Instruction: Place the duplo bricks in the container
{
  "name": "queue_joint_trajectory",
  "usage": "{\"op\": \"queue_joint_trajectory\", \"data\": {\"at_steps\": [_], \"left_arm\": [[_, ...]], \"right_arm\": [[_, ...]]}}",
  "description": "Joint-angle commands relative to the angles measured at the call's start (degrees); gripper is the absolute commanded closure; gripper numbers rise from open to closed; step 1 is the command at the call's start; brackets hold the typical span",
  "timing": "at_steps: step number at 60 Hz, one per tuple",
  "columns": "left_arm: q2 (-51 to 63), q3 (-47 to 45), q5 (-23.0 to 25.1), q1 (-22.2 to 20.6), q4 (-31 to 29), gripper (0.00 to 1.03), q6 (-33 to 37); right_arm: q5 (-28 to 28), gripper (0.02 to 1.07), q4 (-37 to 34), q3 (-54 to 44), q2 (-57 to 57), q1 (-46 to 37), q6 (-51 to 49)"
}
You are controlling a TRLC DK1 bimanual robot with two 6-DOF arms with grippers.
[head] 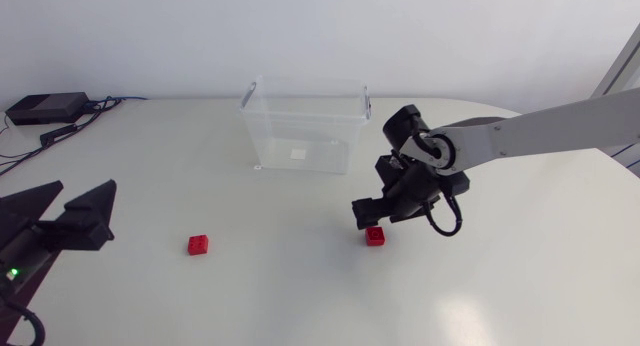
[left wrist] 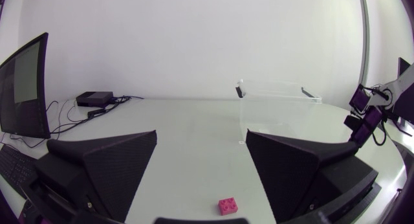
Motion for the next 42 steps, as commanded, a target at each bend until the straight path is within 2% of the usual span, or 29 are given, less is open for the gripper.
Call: {"op": "queue_joint_trajectory", "data": {"at_steps": [1, 8, 12, 18, 22, 36, 42], "left_arm": [[5.64, 6.11, -0.09, -0.43, -2.11, 0.07, -1.68], [15.04, 15.69, 0.0, -0.96, -9.58, 0.07, -2.74], [20.85, 20.96, 0.09, -1.14, -14.33, 0.07, -3.18], [29.28, 28.52, 0.09, -1.4, -21.1, 0.07, -3.44], [33.85, 32.3, 0.0, -1.49, -24.87, 0.07, -3.53], [51.52, 43.9, -0.09, -0.7, -37.88, 0.07, -0.8], [58.2, 46.98, 0.35, -0.43, -40.96, 0.07, -0.98]], "right_arm": [[2.3, 0.07, -1.33, 1.72, 2.01, 0.97, 2.07], [4.58, 0.08, -1.59, 1.72, 2.71, 1.58, 2.77], [4.85, 0.13, -1.33, 1.55, 2.89, 1.76, 2.77], [5.9, 0.14, -1.33, 1.28, 4.03, 3.08, 2.95], [6.69, 0.19, -1.24, 1.19, 4.2, 3.52, 3.13], [8.71, 0.62, 0.52, 0.32, 4.12, 4.84, 3.21], [8.62, 0.71, -0.27, 0.14, 4.03, 4.84, 2.86]]}}
